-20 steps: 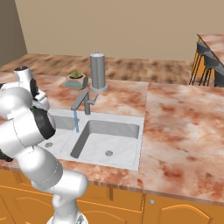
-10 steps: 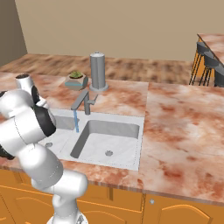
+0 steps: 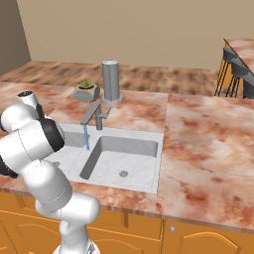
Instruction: Soak the sponge with water for a few seconds and then drop it inside the sink.
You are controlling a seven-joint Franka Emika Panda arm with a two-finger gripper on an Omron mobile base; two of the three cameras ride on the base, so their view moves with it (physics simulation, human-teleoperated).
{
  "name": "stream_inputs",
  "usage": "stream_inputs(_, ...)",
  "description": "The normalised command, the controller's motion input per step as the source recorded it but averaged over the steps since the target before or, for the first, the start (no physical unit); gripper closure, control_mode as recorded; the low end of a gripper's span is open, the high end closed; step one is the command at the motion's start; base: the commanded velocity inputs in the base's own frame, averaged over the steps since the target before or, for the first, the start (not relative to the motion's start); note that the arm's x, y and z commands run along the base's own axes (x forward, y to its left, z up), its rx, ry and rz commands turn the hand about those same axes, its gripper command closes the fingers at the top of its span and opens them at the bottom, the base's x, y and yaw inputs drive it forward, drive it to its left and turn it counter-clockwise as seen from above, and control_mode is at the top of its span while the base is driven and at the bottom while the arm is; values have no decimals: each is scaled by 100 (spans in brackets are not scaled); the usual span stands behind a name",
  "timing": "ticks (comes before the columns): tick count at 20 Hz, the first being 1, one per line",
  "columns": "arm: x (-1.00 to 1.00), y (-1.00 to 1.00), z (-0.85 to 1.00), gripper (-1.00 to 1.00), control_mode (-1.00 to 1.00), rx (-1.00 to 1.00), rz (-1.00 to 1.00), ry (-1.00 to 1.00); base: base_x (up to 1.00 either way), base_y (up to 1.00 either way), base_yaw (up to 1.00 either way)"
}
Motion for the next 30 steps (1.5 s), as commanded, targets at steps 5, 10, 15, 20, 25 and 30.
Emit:
stream_inputs(5, 2, 9, -25, 100, -100, -6, 0, 0, 0, 0, 0)
stream_inputs(10, 16, 0, -7, 100, -100, 0, 0, -1, 0, 0, 0)
stream_inputs(15, 32, 0, -12, 100, -100, 0, 0, 0, 0, 0, 0)
stream_inputs(20, 26, 2, -15, 100, -100, 0, 0, 0, 0, 0, 0)
stream_inputs(25, 2, 19, -15, 100, -100, 0, 0, 0, 0, 0, 0)
stream_inputs(30, 0, 19, -5, 100, -100, 0, 0, 0, 0, 0, 0)
